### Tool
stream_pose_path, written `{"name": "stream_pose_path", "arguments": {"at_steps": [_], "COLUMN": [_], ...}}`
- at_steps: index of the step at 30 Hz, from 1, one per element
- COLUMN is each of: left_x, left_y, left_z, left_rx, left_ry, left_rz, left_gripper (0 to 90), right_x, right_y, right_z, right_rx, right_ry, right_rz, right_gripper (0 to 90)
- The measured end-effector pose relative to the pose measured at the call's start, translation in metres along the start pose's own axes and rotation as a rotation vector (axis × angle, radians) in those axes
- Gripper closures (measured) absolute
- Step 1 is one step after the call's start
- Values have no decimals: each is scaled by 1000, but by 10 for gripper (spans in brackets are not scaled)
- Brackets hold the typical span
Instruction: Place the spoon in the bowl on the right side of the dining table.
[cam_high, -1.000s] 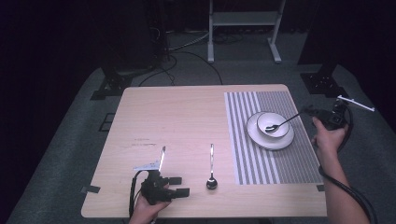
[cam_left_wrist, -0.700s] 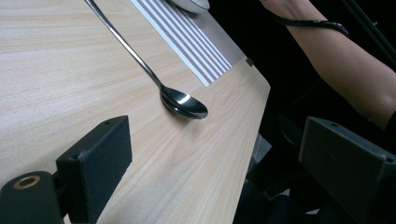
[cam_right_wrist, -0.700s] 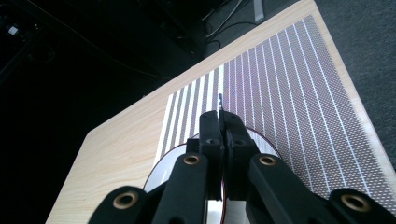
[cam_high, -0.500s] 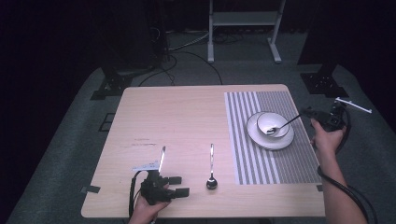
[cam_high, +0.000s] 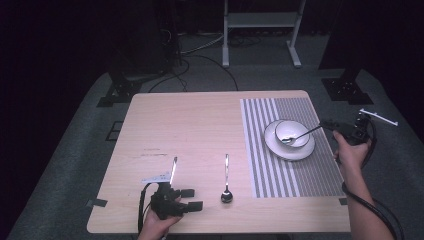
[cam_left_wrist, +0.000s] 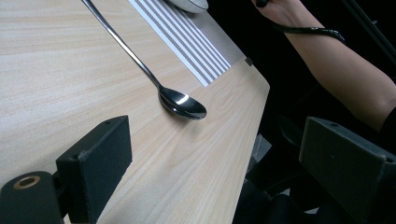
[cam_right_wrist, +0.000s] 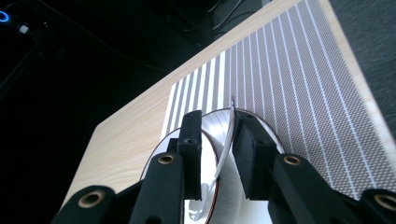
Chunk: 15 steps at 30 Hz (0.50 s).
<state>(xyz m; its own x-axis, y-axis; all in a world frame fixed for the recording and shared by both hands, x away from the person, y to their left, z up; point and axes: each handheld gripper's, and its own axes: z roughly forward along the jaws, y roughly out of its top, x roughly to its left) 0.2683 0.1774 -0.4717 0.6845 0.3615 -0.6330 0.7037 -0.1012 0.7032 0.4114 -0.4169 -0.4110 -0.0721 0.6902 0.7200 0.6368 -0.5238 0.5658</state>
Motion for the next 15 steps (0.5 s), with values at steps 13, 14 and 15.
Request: {"name": "stream_pose_path", "arguments": {"at_steps": [13, 14, 15], "left_x": [-2, -2, -2], "left_y": [0, 0, 0], "left_z": [-1, -1, -2], "left_rx": [-9, -9, -9], "left_ry": [-2, -2, 3], "left_rz": [-2, -2, 2], "left_gripper": [80, 80, 80], "right_x": [-9, -9, -8], "right_y": [-19, -19, -23], "right_z": [-9, -9, -10], "right_rx": [15, 15, 22], "right_ry": [26, 26, 39], "right_rz": [12, 12, 14], "right_gripper": [700, 700, 699]}}
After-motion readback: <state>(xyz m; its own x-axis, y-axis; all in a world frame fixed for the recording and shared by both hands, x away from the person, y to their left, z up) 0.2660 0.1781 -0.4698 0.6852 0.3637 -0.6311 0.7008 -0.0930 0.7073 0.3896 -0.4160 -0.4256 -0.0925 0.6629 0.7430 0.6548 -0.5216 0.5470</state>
